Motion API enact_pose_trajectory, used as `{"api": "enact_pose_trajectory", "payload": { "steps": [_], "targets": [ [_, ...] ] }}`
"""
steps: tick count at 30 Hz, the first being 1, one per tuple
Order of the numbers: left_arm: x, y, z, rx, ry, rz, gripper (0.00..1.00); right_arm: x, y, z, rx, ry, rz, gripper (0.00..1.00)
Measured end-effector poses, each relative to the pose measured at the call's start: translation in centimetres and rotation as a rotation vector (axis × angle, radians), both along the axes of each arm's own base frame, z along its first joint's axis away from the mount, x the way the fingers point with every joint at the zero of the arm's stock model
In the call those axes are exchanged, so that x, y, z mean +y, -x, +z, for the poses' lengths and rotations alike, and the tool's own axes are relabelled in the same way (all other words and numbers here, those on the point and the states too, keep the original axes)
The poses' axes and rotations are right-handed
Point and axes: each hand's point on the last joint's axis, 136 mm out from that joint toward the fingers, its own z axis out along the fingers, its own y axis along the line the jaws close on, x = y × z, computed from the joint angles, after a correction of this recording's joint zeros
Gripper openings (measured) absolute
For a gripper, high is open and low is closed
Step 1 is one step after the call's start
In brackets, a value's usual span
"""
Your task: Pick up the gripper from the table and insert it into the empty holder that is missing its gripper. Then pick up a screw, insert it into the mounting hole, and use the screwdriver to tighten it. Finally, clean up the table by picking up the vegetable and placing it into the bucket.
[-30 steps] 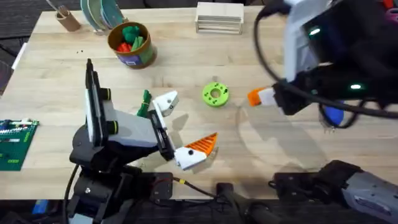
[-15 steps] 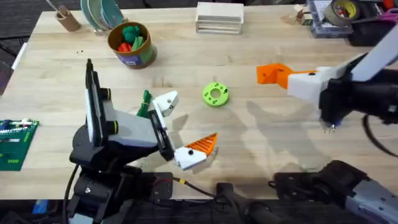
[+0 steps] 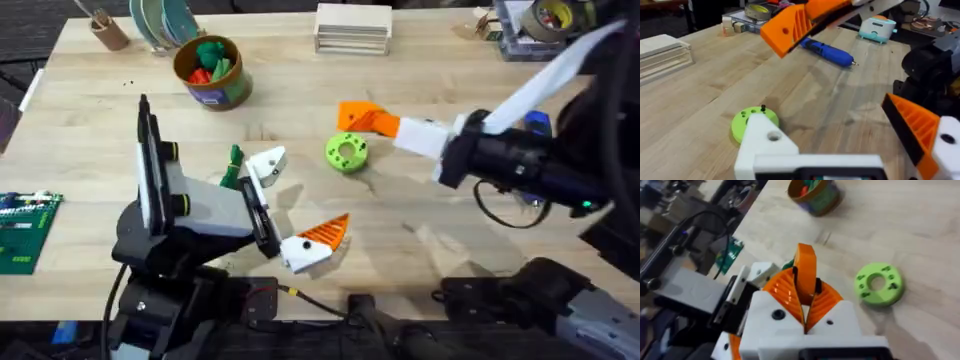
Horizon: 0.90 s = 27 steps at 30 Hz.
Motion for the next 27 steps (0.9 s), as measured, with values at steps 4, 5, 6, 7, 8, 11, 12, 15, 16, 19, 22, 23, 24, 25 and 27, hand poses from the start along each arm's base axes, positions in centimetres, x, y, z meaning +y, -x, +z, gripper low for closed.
{"api": "enact_pose_trajectory", "payload": {
  "steps": [4,5,6,7,8,11,12,15,16,19,22,23,24,25,27],
  "targets": [
    [0.0,0.0,0.0,0.0,0.0,0.0,0.992,1.8,0.5,-0.9,0.091,-0.054,0.088,0.017],
    [0.0,0.0,0.0,0.0,0.0,0.0,0.992,2.3,0.6,-1.1,0.109,-0.066,0.112,0.017],
    [0.0,0.0,0.0,0.0,0.0,0.0,0.993,2.8,0.8,-1.1,0.126,-0.08,0.139,0.017],
    [0.0,0.0,0.0,0.0,0.0,0.0,0.993,3.2,0.9,-1.2,0.146,-0.096,0.165,0.017],
    [0.0,0.0,0.0,0.0,0.0,0.0,0.993,3.6,1.0,-1.3,0.16,-0.105,0.187,0.017],
    [0.0,0.0,0.0,0.0,0.0,0.0,0.993,4.7,1.5,-2.1,0.217,-0.124,0.255,0.016],
    [0.0,0.0,0.0,0.0,0.0,0.0,0.993,4.9,1.6,-2.4,0.237,-0.126,0.272,0.016],
    [0.0,0.0,0.0,0.0,0.0,0.0,0.993,5.8,1.8,-3.0,0.27,-0.143,0.329,0.016],
    [0.0,0.0,0.0,0.0,0.0,0.0,0.993,6.1,1.8,-3.0,0.273,-0.151,0.348,0.016],
    [0.0,0.0,0.0,0.0,0.0,0.001,0.993,6.8,2.1,-3.2,0.289,-0.172,0.409,0.016],
    [0.0,-0.1,0.0,0.0,-0.001,0.007,0.993,7.3,2.5,-3.8,0.324,-0.181,0.46,0.016],
    [0.0,-0.1,0.0,0.0,-0.001,0.007,0.992,7.4,2.6,-4.0,0.335,-0.184,0.475,0.016],
    [0.0,-0.1,0.0,0.0,0.0,0.007,0.993,7.6,2.8,-4.2,0.347,-0.187,0.491,0.016],
    [0.0,-0.1,0.0,0.0,0.0,0.004,0.992,7.7,2.9,-4.3,0.355,-0.19,0.504,0.016],
    [0.0,0.0,0.0,0.0,0.0,0.001,0.993,7.9,3.1,-4.6,0.372,-0.195,0.528,0.016]
  ]
}}
